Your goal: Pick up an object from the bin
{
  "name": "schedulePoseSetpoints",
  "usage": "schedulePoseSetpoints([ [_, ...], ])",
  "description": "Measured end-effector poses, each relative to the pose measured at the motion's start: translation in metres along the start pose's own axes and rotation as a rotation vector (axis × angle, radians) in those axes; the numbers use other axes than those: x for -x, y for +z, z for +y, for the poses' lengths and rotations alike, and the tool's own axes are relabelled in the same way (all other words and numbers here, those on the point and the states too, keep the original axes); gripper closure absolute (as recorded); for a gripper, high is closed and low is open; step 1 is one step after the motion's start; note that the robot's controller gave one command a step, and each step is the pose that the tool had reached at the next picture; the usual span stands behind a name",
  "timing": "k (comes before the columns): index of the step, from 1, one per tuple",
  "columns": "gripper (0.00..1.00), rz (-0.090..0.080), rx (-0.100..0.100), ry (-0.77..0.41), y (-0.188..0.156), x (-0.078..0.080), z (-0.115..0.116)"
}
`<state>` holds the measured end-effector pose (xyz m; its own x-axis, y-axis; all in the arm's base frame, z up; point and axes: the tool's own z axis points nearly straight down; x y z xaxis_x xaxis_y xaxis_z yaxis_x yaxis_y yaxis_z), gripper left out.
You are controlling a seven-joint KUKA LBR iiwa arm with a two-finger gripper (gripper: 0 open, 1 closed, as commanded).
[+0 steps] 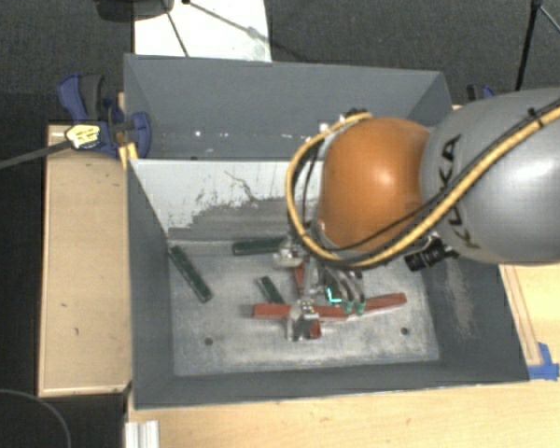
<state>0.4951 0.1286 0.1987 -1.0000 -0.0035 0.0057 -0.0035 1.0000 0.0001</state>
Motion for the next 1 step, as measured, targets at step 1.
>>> schedulePoseSetpoints([
  [1,0.0,-0.008,0.001,0.004,-0.0035,0.0019,-0.0006],
])
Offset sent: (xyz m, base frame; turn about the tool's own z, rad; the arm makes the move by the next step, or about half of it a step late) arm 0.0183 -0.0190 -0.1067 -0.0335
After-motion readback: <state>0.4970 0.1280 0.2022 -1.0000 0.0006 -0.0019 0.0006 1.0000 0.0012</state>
